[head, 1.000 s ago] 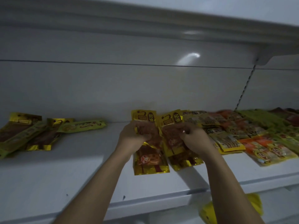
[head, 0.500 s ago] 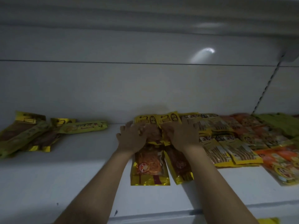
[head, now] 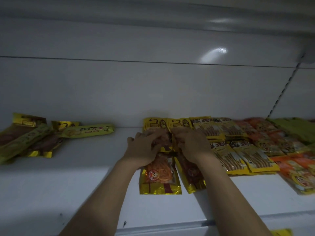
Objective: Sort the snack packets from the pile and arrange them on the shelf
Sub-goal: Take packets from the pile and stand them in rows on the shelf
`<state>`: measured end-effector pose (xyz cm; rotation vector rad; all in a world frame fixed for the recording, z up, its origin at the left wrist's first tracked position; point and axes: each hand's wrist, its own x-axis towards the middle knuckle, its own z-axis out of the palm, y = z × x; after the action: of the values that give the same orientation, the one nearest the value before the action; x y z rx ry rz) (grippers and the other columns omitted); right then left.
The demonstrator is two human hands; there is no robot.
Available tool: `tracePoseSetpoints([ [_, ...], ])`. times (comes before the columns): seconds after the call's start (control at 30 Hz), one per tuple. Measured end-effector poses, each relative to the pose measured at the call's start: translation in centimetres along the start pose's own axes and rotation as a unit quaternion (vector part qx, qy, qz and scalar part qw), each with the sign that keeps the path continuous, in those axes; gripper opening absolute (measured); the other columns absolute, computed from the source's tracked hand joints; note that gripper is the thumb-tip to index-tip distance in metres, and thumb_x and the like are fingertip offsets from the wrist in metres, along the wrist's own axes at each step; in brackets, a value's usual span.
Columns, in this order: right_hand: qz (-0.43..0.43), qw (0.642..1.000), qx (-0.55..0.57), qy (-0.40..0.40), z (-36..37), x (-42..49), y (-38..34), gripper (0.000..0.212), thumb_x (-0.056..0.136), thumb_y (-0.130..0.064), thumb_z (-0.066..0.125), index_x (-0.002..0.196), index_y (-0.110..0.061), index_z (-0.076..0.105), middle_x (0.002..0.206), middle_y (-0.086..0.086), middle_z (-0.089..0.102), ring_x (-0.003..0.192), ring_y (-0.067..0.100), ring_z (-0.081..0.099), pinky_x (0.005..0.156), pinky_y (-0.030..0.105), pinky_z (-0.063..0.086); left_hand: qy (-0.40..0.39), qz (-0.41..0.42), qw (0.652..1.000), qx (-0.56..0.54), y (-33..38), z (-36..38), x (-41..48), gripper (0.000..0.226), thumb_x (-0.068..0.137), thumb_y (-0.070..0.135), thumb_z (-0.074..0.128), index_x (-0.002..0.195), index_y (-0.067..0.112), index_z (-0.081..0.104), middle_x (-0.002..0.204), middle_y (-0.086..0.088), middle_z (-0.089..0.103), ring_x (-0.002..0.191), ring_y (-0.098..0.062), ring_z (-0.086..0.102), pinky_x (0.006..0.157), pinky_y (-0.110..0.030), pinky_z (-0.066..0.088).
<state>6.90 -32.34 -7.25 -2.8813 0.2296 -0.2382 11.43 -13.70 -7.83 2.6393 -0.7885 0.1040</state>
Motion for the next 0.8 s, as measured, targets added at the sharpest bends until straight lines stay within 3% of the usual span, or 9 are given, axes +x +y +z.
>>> tracePoseSetpoints([
  [0.1,0.008,1.0,-0.002,0.02,-1.2,-0.4,-0.4,0.046,0.095,-0.021,0.055,0.135,-0.042,0.053,0.141,-0.002,0.051,0.138,0.033,0.035,0.114,0.048,0.03,0.025,-0.003,1.0,0.007,0.1,-0.6,-0.1,0.044,0.101,0.051,0.04,0.144,0.047,0.036,0.153,0.005,0.036,0.138,-0.023,0.031,0.107,-0.045,0.019],
  [0.23,-0.004,0.999,-0.044,0.031,-3.4,-0.6,-2.5,0.027,0.097,-0.027,0.053,0.121,-0.03,0.063,0.129,0.002,0.055,0.129,0.033,0.043,0.106,0.045,0.036,0.072,-0.008,0.997,0.019,0.0,-2.4,-0.7,0.042,0.098,0.054,0.042,0.137,0.038,0.05,0.147,0.005,0.043,0.136,-0.02,0.034,0.106,-0.043,0.02],
  [0.4,-0.055,0.998,-0.017,0.016,-4.8,-1.1,-7.9,0.046,0.101,-0.038,0.047,0.146,-0.028,0.043,0.147,0.004,0.044,0.136,0.028,0.035,0.111,0.043,0.028,0.1,-0.036,0.992,0.063,-2.8,-5.5,-3.1,0.046,0.097,0.052,0.046,0.141,0.036,0.047,0.147,0.007,0.045,0.137,-0.019,0.033,0.107,-0.038,0.02],
  [0.53,-0.11,0.993,-0.003,-0.03,-4.0,-0.5,-13.8,0.055,0.099,-0.043,0.051,0.149,-0.03,0.035,0.148,0.004,0.042,0.136,0.027,0.035,0.11,0.039,0.026,0.124,-0.092,0.983,0.099,-7.2,-8.1,-5.9,0.046,0.096,0.052,0.049,0.138,0.035,0.05,0.144,0.008,0.047,0.136,-0.017,0.036,0.105,-0.033,0.021],
  [0.67,-0.161,0.986,-0.002,-0.051,-2.0,0.0,-20.7,0.056,0.095,-0.048,0.055,0.146,-0.029,0.04,0.14,0.005,0.049,0.13,0.028,0.044,0.105,0.039,0.035,0.133,-0.157,0.972,0.117,-12.4,-10.3,-9.2,0.048,0.094,0.056,0.049,0.138,0.036,0.05,0.146,0.007,0.047,0.138,-0.017,0.034,0.105,-0.034,0.018],
  [0.73,-0.18,0.982,-0.005,-0.05,-0.6,0.3,-24.1,0.054,0.092,-0.049,0.058,0.141,-0.029,0.047,0.133,0.006,0.055,0.123,0.029,0.05,0.098,0.038,0.04,0.141,-0.181,0.965,0.127,-15.0,-11.3,-11.1,0.049,0.089,0.059,0.044,0.131,0.036,0.058,0.138,0.007,0.054,0.134,-0.019,0.041,0.104,-0.038,0.021],
  [0.8,-0.188,0.981,0.001,-0.051,0.7,0.5,-27.1,0.051,0.089,-0.049,0.061,0.135,-0.029,0.054,0.13,0.005,0.059,0.12,0.029,0.055,0.095,0.037,0.046,0.188,-0.174,0.959,0.122,-17.4,-12.3,-12.9,0.048,0.081,0.056,0.041,0.111,0.032,0.07,0.117,0.004,0.067,0.119,-0.027,0.056,0.097,-0.045,0.032],
])
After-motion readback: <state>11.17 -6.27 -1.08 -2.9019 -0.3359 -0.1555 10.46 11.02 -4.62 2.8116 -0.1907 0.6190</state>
